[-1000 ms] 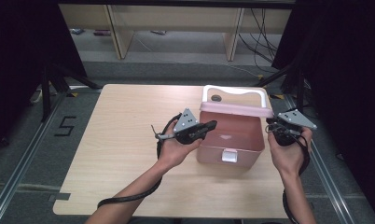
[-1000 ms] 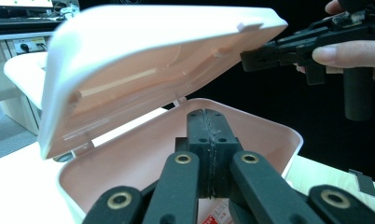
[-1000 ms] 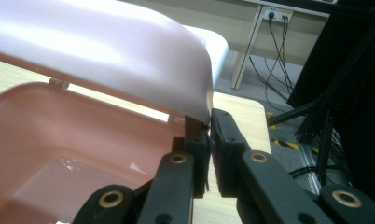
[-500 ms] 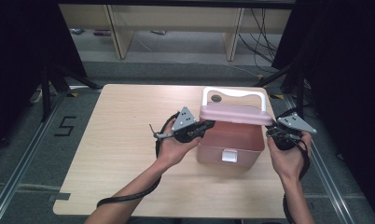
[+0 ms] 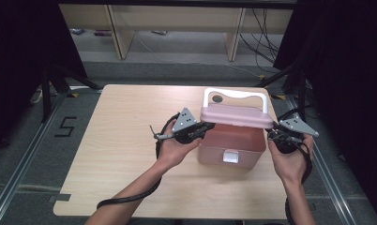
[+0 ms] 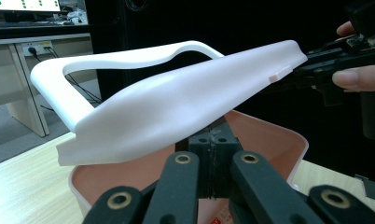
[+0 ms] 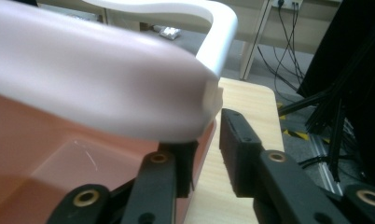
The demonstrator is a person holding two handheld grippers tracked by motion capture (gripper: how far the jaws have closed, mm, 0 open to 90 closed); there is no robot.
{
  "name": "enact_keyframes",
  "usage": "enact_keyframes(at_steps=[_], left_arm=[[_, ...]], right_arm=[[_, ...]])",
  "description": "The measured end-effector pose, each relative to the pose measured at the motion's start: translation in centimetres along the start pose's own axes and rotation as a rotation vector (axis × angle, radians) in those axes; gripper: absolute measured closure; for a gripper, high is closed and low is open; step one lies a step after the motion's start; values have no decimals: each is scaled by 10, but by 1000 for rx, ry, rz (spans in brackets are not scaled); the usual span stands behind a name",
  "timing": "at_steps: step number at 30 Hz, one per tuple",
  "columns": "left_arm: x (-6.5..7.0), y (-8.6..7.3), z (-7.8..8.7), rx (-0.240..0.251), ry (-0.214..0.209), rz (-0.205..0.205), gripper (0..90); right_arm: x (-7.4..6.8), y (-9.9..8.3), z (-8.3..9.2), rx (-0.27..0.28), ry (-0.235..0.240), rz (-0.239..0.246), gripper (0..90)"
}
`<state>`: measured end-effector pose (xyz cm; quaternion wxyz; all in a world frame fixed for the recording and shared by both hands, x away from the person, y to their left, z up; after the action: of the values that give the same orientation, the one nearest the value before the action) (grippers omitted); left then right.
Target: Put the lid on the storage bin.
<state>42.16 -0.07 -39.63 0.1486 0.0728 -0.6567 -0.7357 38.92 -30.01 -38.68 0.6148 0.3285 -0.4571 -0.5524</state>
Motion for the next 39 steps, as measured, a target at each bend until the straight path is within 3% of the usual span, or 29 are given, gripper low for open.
enact_keyframes(at_steps=[4, 5, 6, 8, 9, 12, 13, 15, 17, 18, 22, 23, 24, 25, 27, 28, 29, 30, 31, 32, 33, 39], left_arm=[[0, -1, 0, -1, -2, -1, 897], [0, -1, 1, -4, -3, -2, 897], [1, -1, 1, -6, -3, -2, 897], [1, -1, 2, -8, -3, -4, 897], [1, -2, 2, -9, -3, -4, 897], [2, -3, 2, -14, -6, -4, 897], [2, -4, 2, -15, -7, -3, 897], [3, -5, 3, -19, -10, -3, 897], [3, -7, 3, -22, -12, 0, 897], [4, -8, 3, -23, -14, 0, 897], [6, -12, 3, -34, -22, 3, 897], [6, -13, 3, -35, -25, 4, 897], [7, -14, 4, -38, -27, 5, 897], [7, -14, 4, -41, -30, 9, 897], [8, -17, 5, -49, -33, 13, 897], [8, -18, 5, -54, -36, 12, 897], [9, -19, 6, -57, -38, 15, 897], [9, -20, 6, -60, -37, 19, 897], [9, -21, 7, -62, -41, 18, 897], [9, -23, 7, -65, -43, 21, 897], [9, -23, 8, -67, -43, 22, 897], [9, -27, 11, -76, -47, 31, 897]], right_arm=[[-1, -7, 5, -32, 15, -42, 732], [1, -9, 4, -18, 10, -18, 741], [0, -10, 6, -33, 13, -42, 756], [1, -13, 8, -37, 8, -44, 794], [4, -14, 8, -26, 7, -15, 818], [2, -18, 14, -64, 28, -49, 894], [4, -19, 14, -55, 22, -23, 900], [4, -21, 17, -71, 32, -54, 900], [7, -23, 17, -68, 24, -37, 900], [6, -25, 19, -97, 24, -77, 900], [14, -32, 18, -85, 10, -64, 900], [14, -33, 21, -107, 10, -87, 900], [18, -35, 19, -90, 9, -74, 900], [18, -36, 23, -113, 9, -110, 900], [22, -38, 23, -100, -3, -101, 900], [23, -39, 24, -96, 13, -102, 900], [25, -40, 25, -89, -6, -90, 900], [24, -41, 26, -89, -14, -117, 900], [25, -41, 26, -74, -10, -107, 900], [25, -41, 27, -100, -1, -122, 900], [28, -42, 28, -92, -7, -88, 900], [31, -41, 29, -97, -3, -116, 900]])
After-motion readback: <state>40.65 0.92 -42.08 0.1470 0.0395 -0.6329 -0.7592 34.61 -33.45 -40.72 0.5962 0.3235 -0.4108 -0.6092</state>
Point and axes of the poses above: each handheld gripper's, and its own axes: z roughly backward along the jaws, y roughly out of its top, x roughly to its right, the point moved 1 cm from there along -z, roughly forward along the jaws, and after that the axes turned 15 degrees about -y, right-handed, at the moved point
